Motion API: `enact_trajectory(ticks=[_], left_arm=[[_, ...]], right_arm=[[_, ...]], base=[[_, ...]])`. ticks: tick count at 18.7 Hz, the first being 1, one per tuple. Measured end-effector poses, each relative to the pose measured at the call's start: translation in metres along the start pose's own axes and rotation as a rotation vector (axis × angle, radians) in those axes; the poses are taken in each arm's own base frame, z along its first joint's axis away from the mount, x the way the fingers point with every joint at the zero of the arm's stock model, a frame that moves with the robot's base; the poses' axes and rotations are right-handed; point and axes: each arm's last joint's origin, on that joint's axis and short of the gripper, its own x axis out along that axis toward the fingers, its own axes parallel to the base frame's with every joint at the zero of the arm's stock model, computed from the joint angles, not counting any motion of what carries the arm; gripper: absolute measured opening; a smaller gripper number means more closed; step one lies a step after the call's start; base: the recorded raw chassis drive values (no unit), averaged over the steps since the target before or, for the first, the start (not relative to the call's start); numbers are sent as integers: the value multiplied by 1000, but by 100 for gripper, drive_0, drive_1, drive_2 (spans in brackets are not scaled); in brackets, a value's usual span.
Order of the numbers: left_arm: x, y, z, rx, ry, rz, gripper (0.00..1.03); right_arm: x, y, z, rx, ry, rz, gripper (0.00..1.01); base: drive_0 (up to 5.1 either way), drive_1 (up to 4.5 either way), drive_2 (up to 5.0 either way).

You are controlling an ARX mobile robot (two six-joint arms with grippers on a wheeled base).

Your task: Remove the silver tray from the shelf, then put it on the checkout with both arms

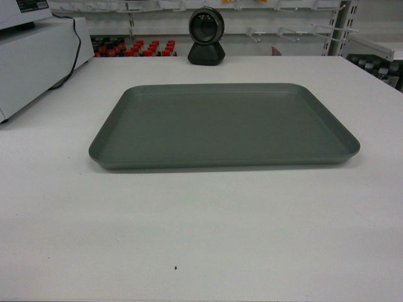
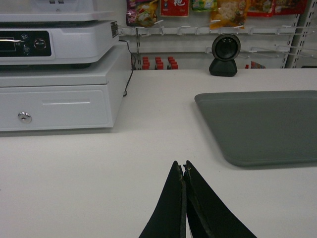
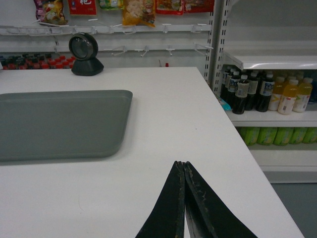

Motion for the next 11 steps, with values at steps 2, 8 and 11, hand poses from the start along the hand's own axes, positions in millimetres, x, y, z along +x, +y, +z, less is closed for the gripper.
enact_trajectory(ticks=[2,8,11], left_arm=[[-2,0,0,0,2,0,1],[-7,0,-1,0,5,0,1],[-17,0,-7,0,54,-2,1]], right_arm=[[-2,0,0,0,3,0,2],[-7,0,-1,0,1,0,2],[-18,0,-2,0,-6,1,2]], base=[[0,0,0],[0,0,0],[0,0,0]])
